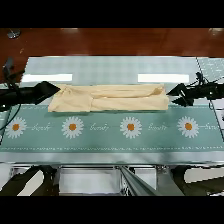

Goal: Fold the shirts.

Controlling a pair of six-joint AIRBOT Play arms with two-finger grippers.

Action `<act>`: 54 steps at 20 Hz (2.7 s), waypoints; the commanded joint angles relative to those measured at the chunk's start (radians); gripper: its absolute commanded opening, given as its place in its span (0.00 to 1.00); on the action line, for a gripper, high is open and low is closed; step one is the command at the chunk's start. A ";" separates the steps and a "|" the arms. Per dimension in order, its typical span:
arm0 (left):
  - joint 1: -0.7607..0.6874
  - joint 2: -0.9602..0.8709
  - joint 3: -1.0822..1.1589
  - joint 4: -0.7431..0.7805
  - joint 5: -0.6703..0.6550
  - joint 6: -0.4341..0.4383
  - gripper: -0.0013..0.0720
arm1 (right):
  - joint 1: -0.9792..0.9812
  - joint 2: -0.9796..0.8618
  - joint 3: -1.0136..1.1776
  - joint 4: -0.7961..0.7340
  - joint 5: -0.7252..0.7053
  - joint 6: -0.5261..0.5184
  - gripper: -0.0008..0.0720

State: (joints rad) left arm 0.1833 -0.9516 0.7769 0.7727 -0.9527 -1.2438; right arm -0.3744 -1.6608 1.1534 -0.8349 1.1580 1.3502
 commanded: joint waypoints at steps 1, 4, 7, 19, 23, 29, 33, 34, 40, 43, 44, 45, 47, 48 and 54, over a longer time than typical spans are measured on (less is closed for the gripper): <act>-0.105 -0.008 -0.045 -0.068 0.099 0.017 0.97 | 0.071 -0.069 0.040 0.029 0.016 0.010 0.86; -0.138 -0.077 -0.045 -0.087 0.107 0.032 0.97 | 0.145 -0.113 0.107 -0.012 0.066 0.075 0.77; -0.173 -0.135 -0.040 -0.131 0.096 0.036 0.17 | 0.160 -0.069 0.158 -0.039 0.100 0.066 0.05; -0.753 -0.549 0.440 -0.023 0.320 -0.043 0.04 | 0.141 0.813 -0.254 -0.192 0.078 0.146 0.05; -0.937 -0.832 0.718 0.230 0.196 -0.356 0.04 | 0.141 0.947 -0.270 -0.183 0.103 0.184 0.05; -1.063 -1.022 0.826 -0.189 0.127 -0.247 0.04 | 0.142 0.963 -0.270 -0.098 0.082 0.167 0.05; -1.038 -0.987 0.850 -0.207 0.054 -0.222 0.04 | 0.142 0.963 -0.261 -0.098 0.078 0.156 0.05; -0.999 -0.954 0.850 -0.205 0.068 -0.222 0.04 | 0.142 0.963 -0.253 -0.099 0.085 0.154 0.05; -0.555 -0.706 0.849 -0.180 -0.023 -0.229 0.04 | 0.190 0.846 -0.149 -0.098 0.124 0.115 0.05; -0.367 -0.507 0.840 -0.059 -0.074 -0.229 0.04 | 0.410 0.695 -0.037 -0.105 0.041 0.135 0.05; -0.315 -0.428 0.822 -0.021 -0.081 -0.229 0.04 | 0.491 0.629 0.011 -0.113 0.013 0.154 0.05; -0.275 -0.349 0.793 0.013 -0.080 -0.218 0.04 | 0.565 0.556 0.064 -0.118 -0.011 0.169 0.06; -0.209 -0.171 0.696 0.060 -0.080 -0.194 0.04 | 0.702 0.385 0.191 -0.117 -0.050 0.192 0.06; -0.190 -0.089 0.634 0.067 -0.080 -0.179 0.04 | 0.756 0.303 0.253 -0.117 -0.060 0.200 0.06; -0.177 0.344 0.145 0.084 -0.072 -0.166 0.04 | 0.938 -0.122 0.573 -0.114 -0.077 0.247 0.06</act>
State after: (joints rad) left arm -0.0105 -0.7929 1.1301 0.8352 -1.0325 -1.4128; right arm 0.4786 -1.6035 1.5909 -0.9497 1.0931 1.5684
